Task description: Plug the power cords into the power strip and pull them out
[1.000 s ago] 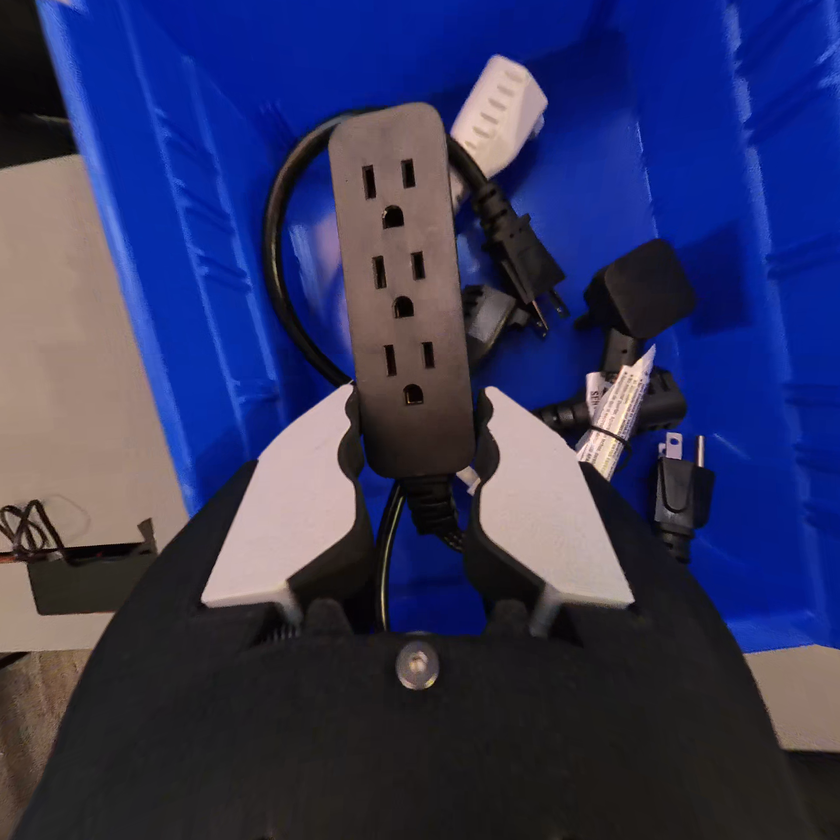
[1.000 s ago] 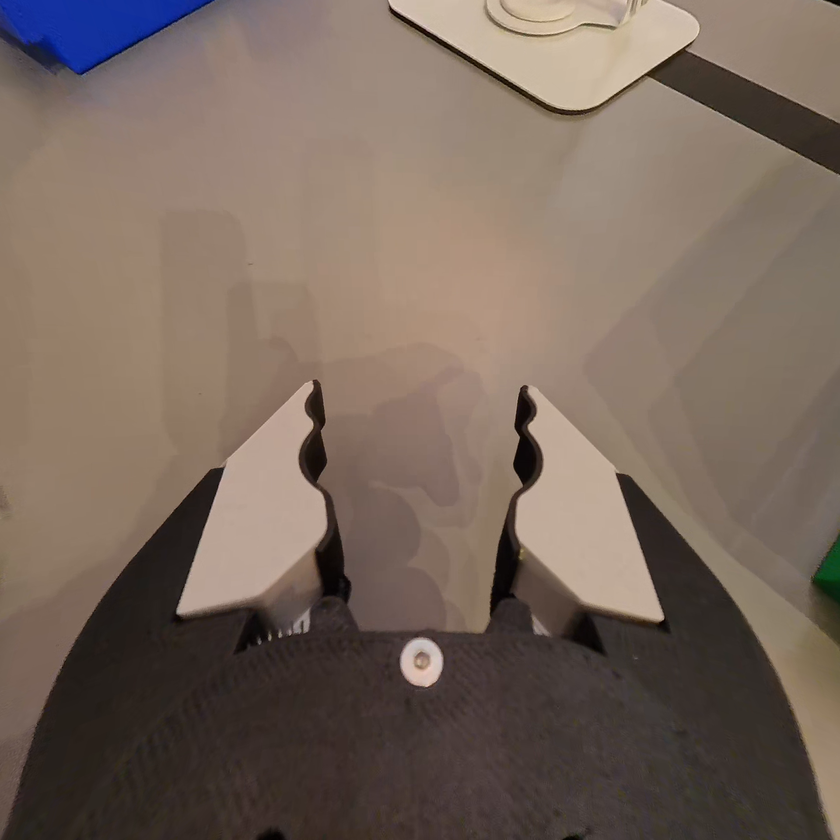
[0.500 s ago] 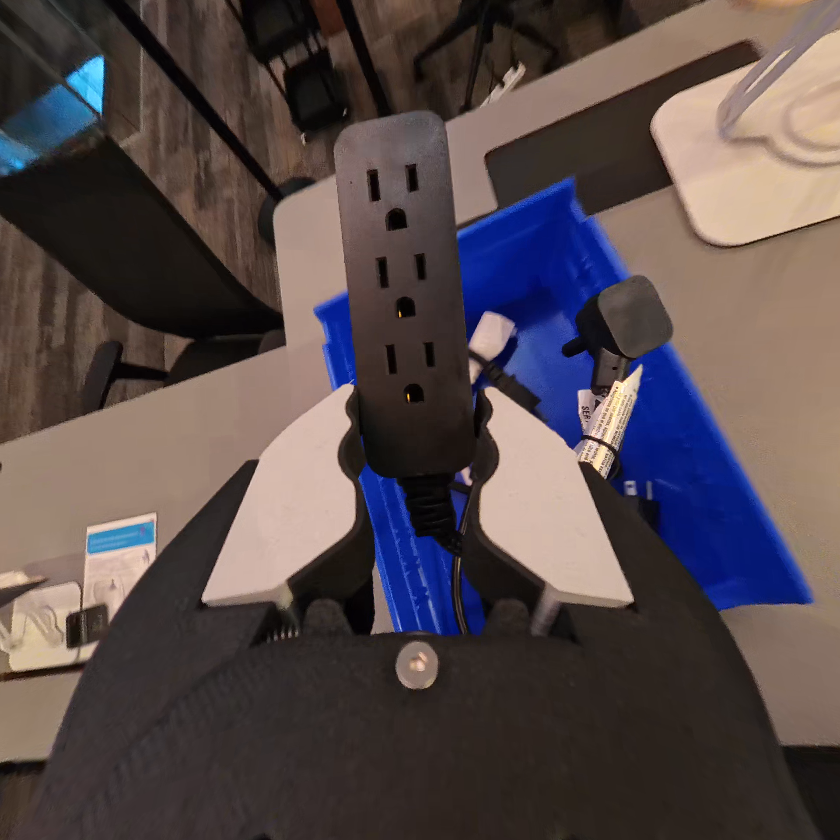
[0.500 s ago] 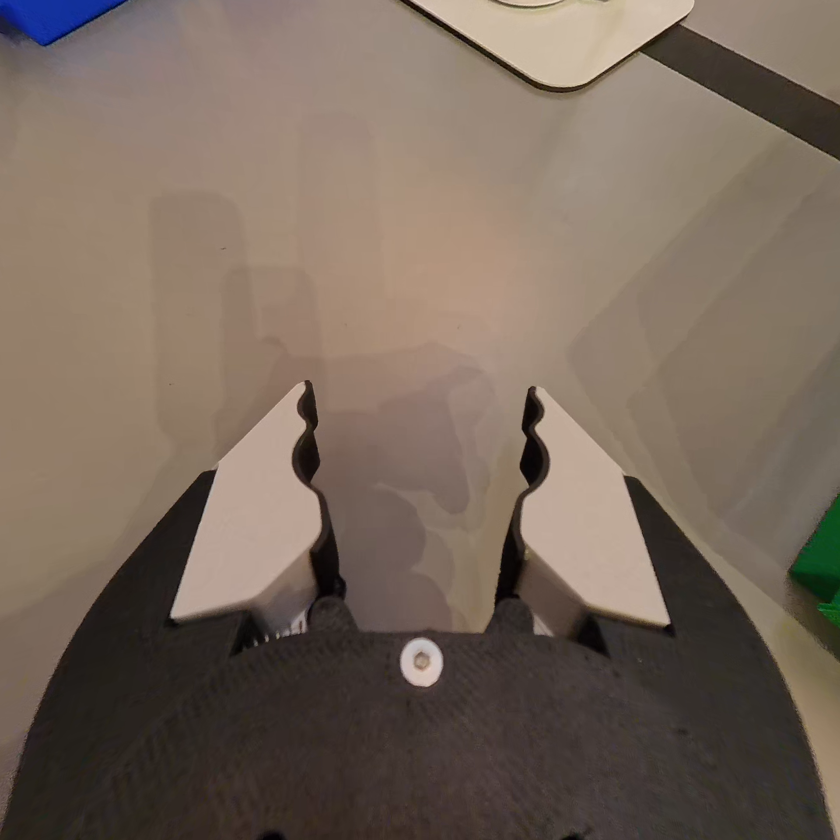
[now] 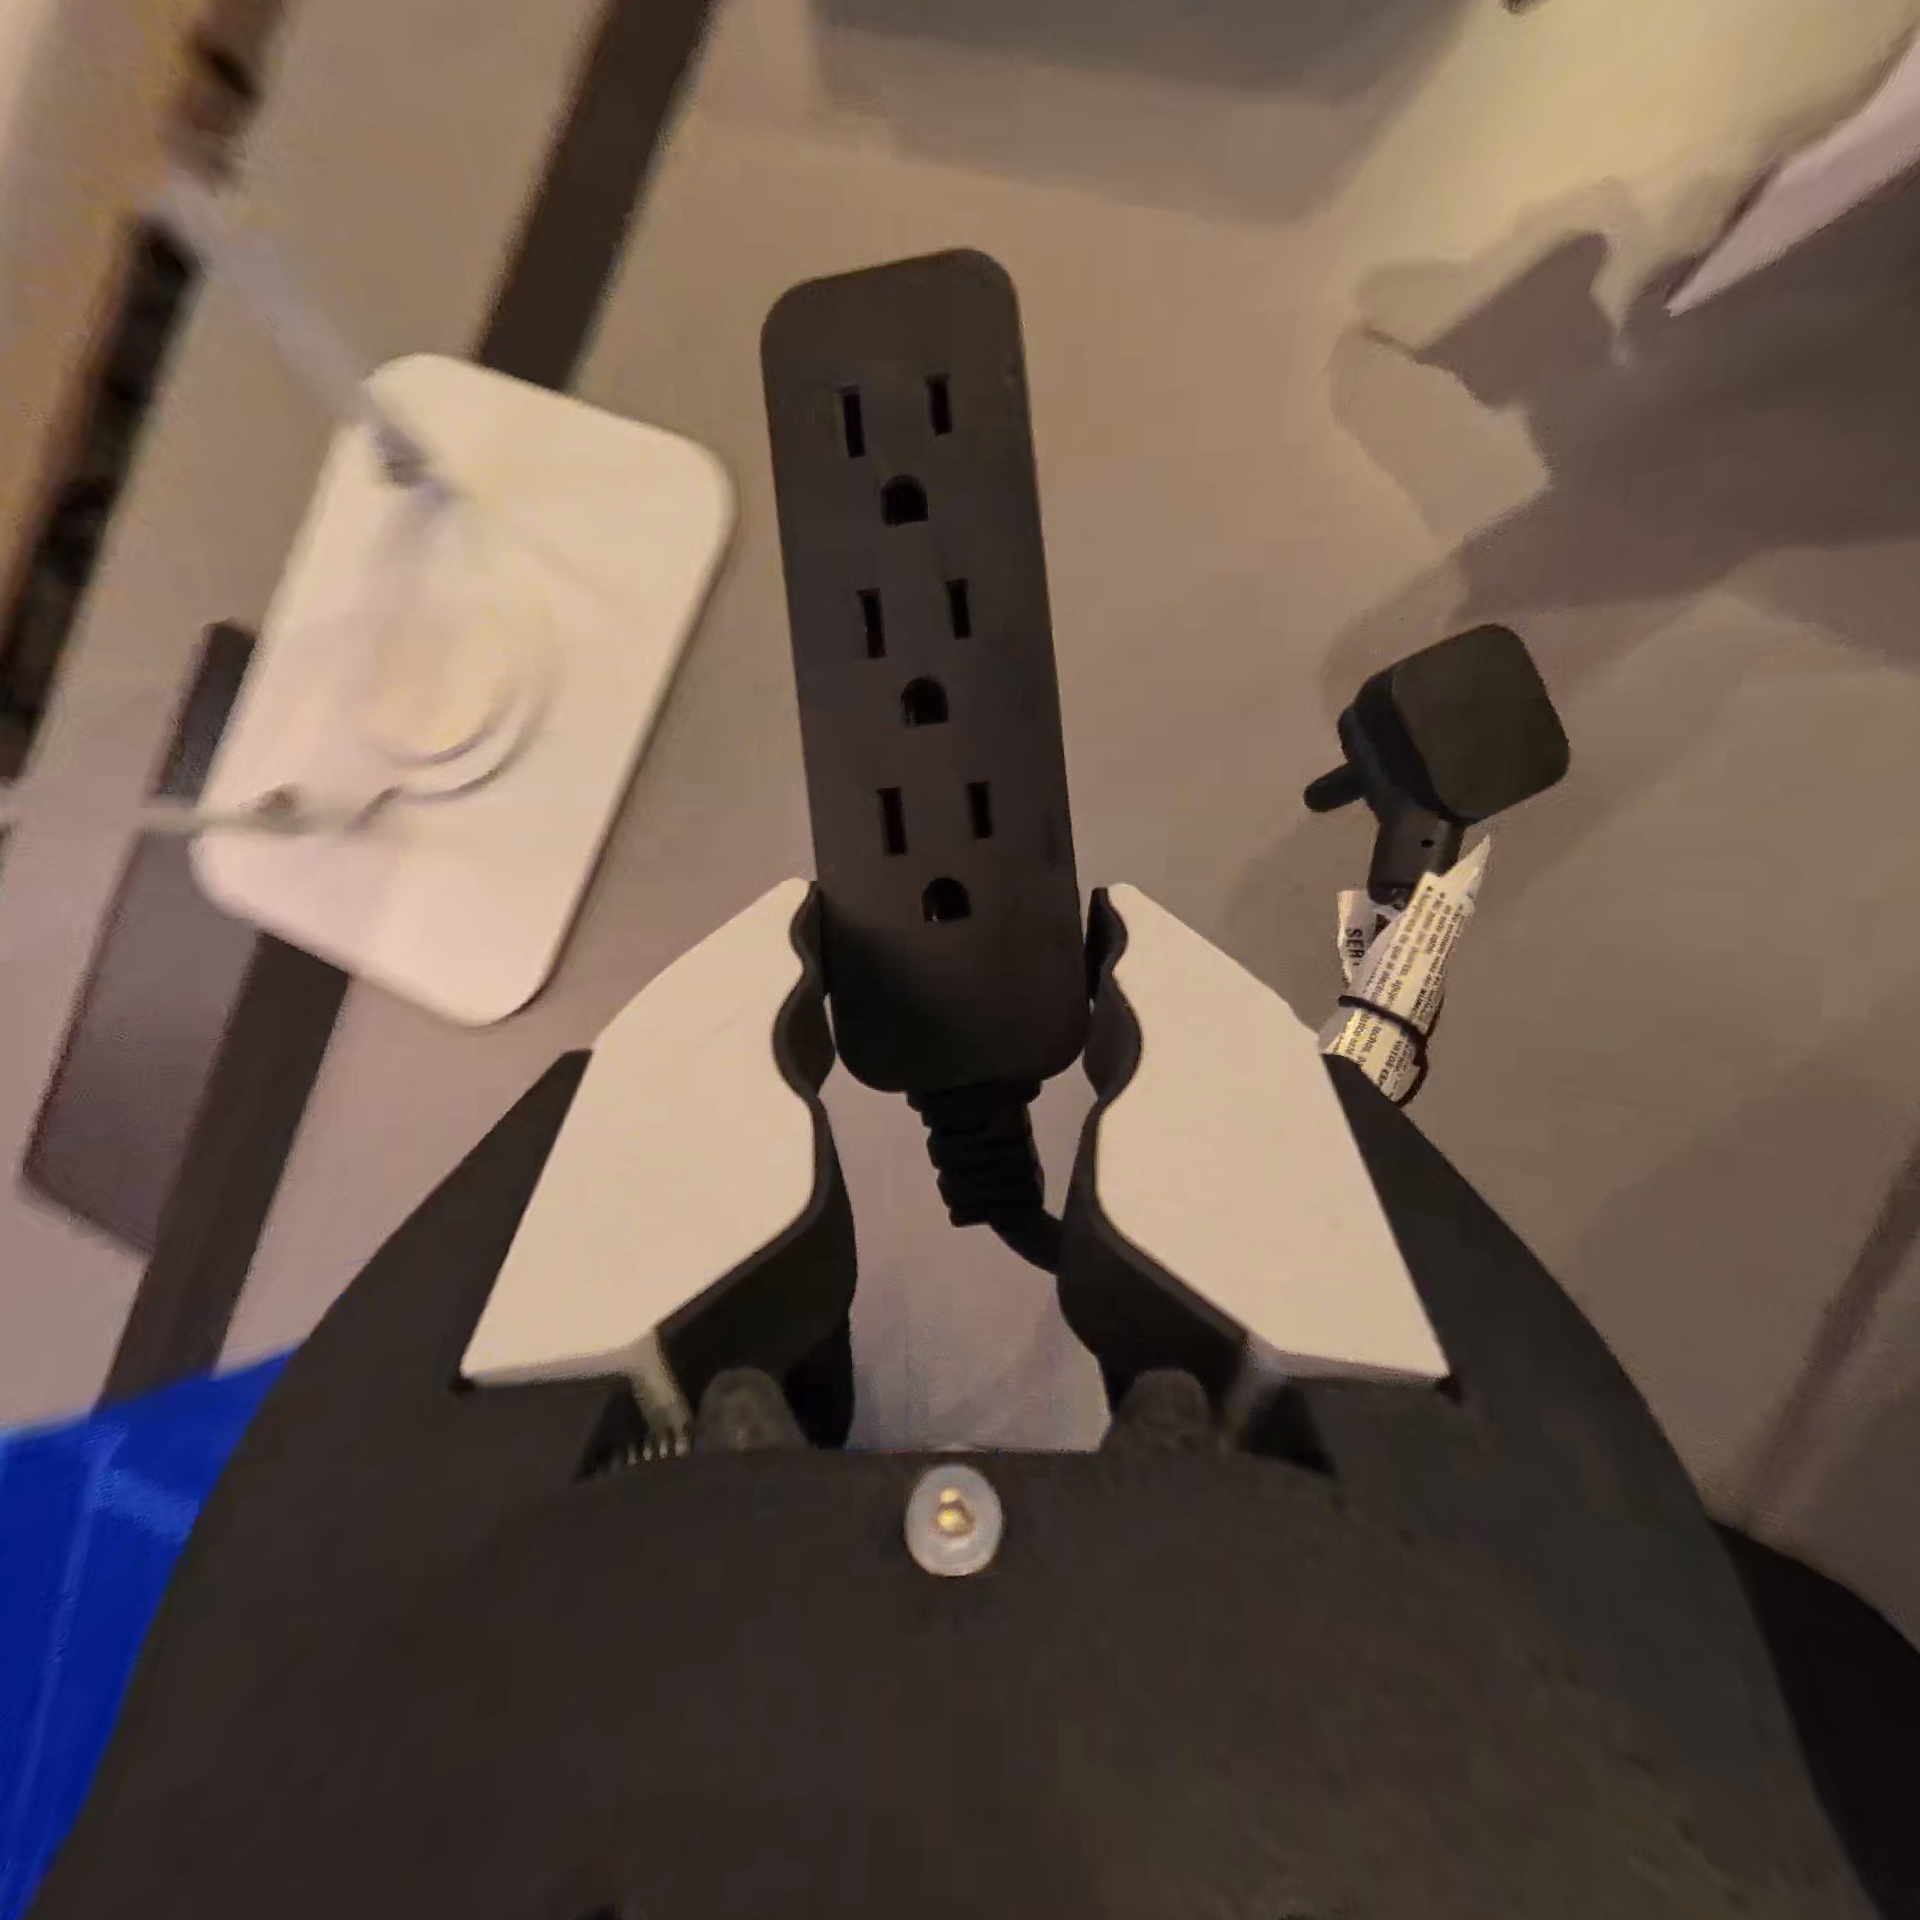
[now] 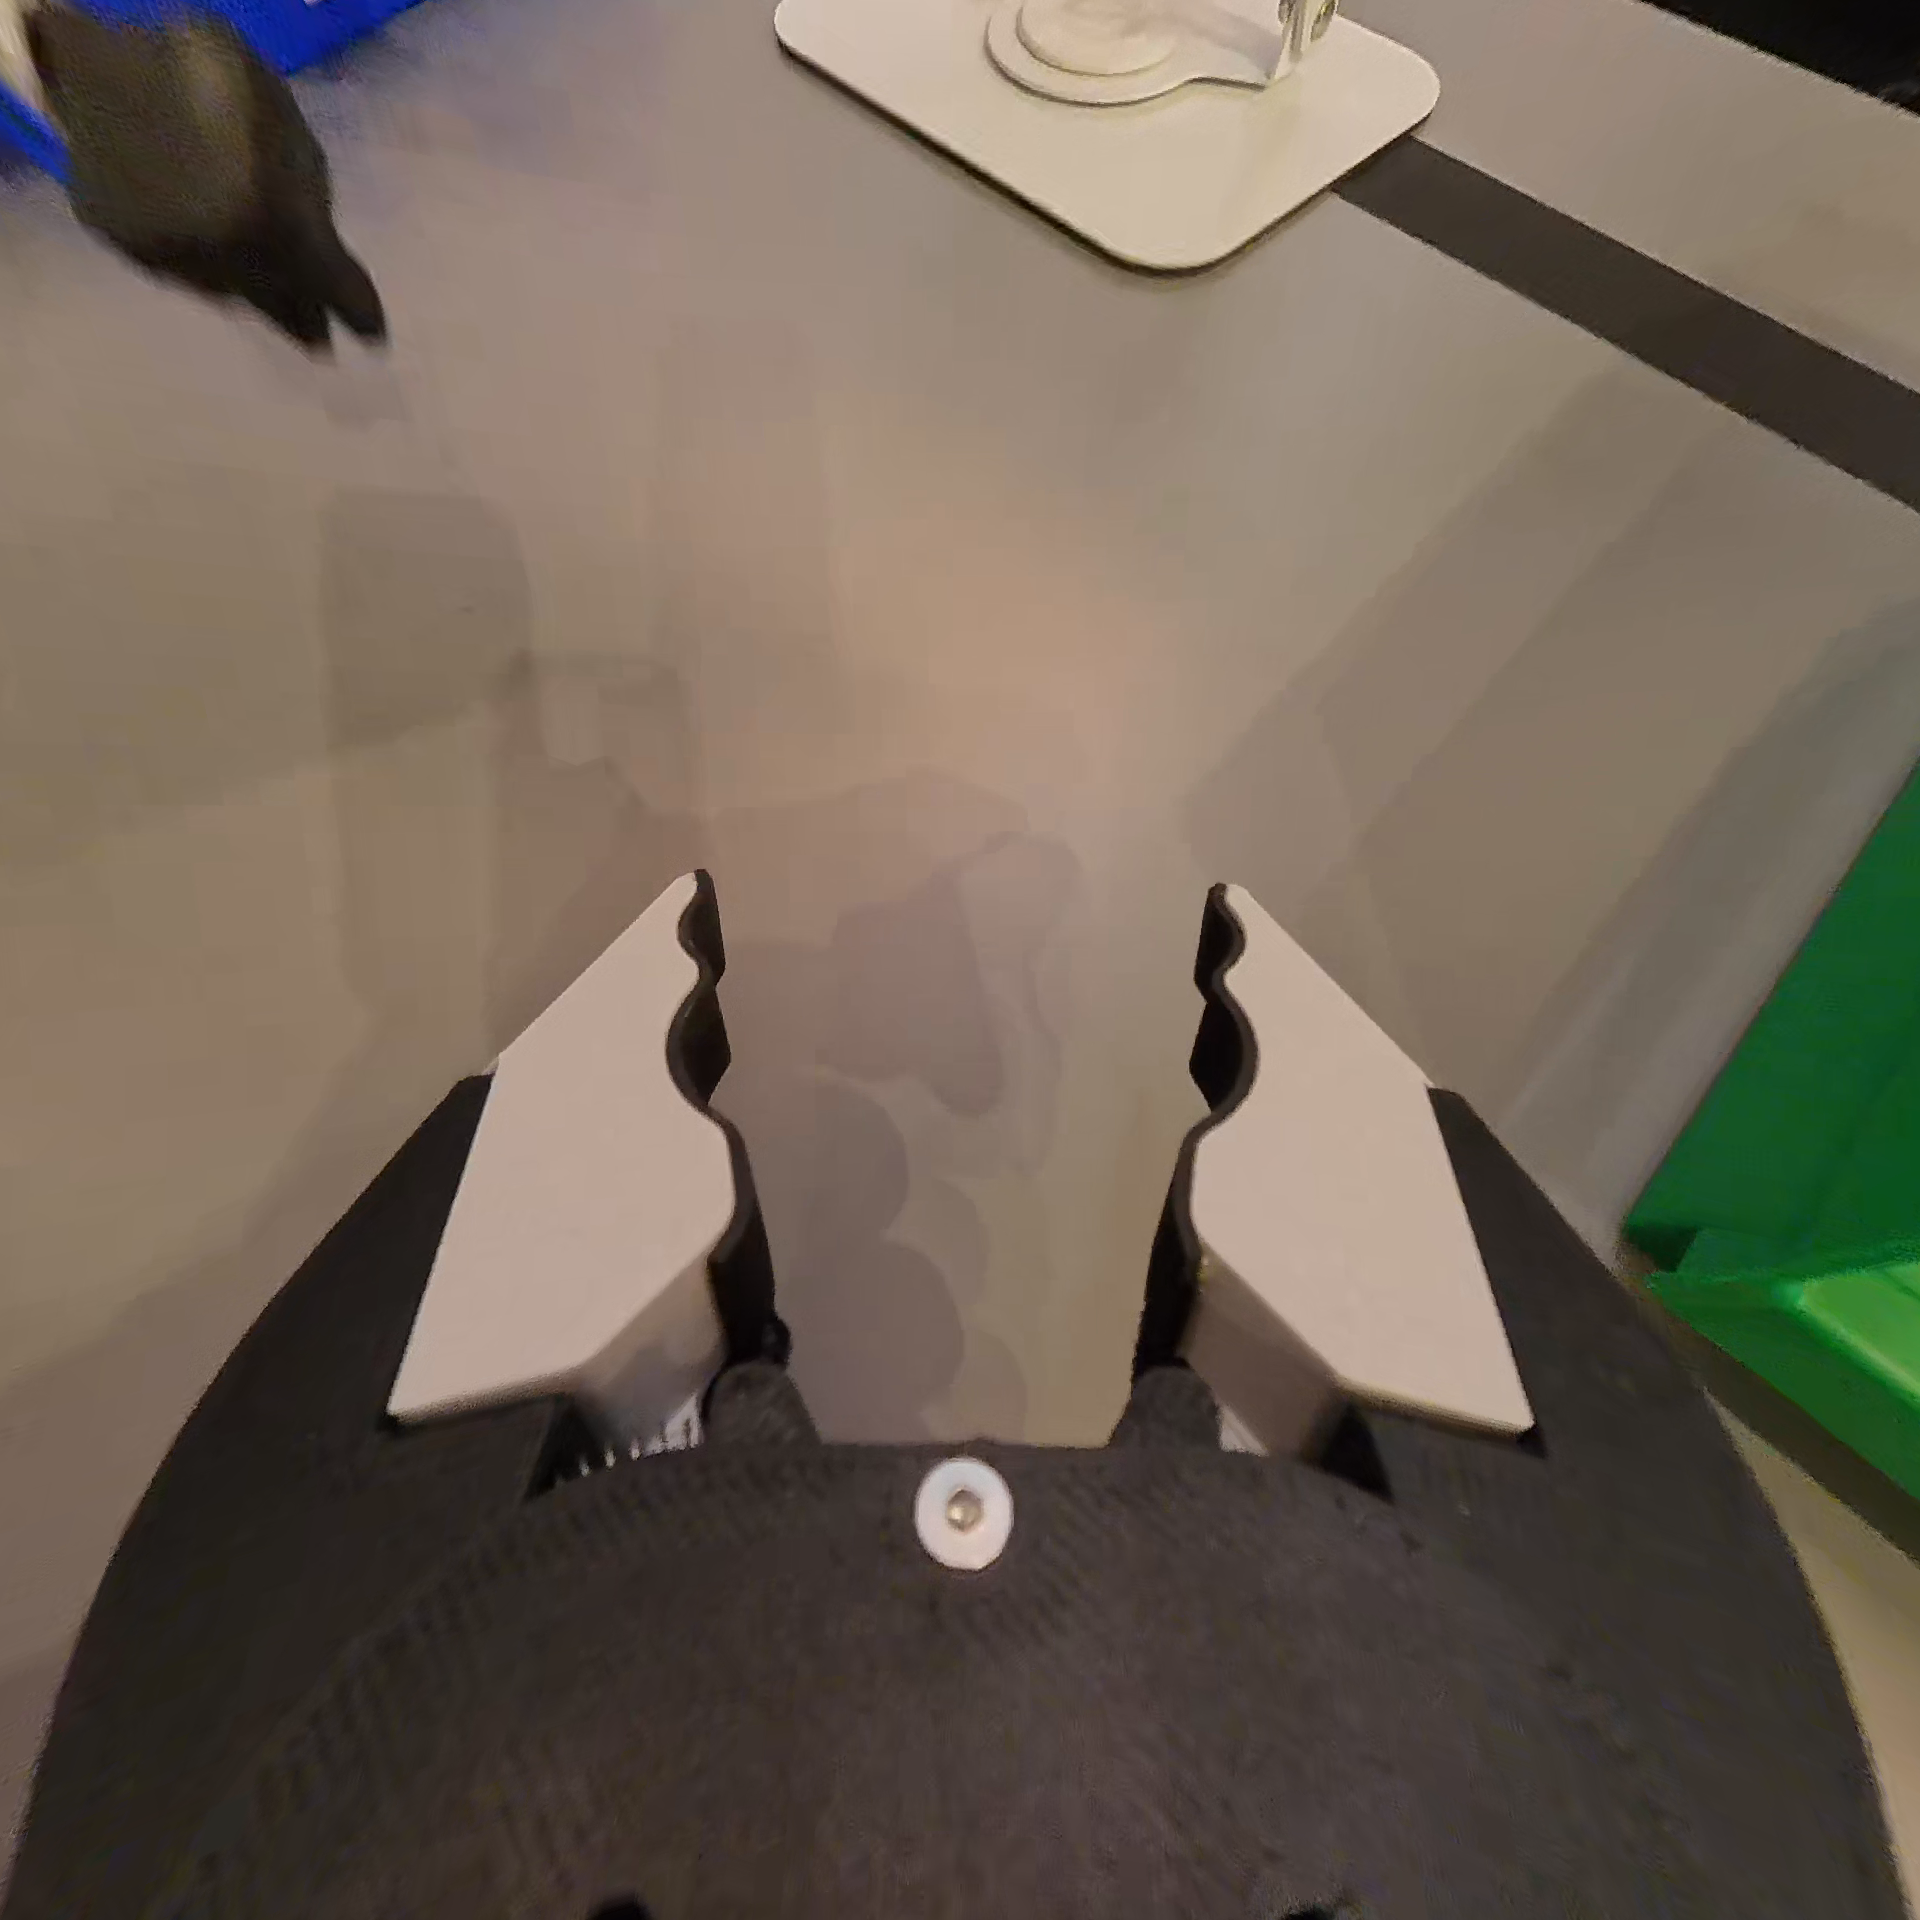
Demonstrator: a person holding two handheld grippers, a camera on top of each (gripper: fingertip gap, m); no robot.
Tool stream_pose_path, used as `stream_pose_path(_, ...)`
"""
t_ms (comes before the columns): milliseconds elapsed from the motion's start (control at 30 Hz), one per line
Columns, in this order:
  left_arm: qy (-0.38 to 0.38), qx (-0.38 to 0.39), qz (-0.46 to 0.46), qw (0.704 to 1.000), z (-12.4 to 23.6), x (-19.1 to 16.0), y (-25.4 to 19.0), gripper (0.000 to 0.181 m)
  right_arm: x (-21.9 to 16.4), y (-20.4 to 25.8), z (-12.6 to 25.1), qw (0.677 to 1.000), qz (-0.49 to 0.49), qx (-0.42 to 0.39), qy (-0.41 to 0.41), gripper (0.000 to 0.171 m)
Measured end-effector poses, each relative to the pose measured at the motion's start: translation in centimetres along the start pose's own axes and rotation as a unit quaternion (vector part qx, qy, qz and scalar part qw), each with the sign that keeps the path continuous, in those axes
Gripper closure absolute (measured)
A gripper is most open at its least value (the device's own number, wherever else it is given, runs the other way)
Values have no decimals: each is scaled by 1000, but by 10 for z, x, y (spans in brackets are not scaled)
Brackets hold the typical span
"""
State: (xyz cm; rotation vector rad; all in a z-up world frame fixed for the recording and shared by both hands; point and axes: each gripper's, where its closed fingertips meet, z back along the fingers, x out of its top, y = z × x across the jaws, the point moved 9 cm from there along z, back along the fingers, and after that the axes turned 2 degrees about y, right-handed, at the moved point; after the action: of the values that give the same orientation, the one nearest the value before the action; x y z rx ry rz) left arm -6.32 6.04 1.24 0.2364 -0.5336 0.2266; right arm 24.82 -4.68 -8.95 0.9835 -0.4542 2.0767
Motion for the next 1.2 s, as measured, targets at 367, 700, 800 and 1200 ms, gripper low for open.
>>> stream_pose_path(367,15,-158,-150,976,-121,4,-49,135,-16,-2,3,1000,-8,2,12,80)
stream_pose_path(700,-4,-170,-179,969,-141,2,-44,131,-14,2,-5,1000,0,13,13,78)
stream_pose_path(800,-1,-153,-159,975,-138,1,-37,113,-10,3,-5,1000,6,13,11,77)
stream_pose_path(1200,-55,-121,-60,989,-70,-16,-44,125,-7,6,-7,999,16,29,11,84)
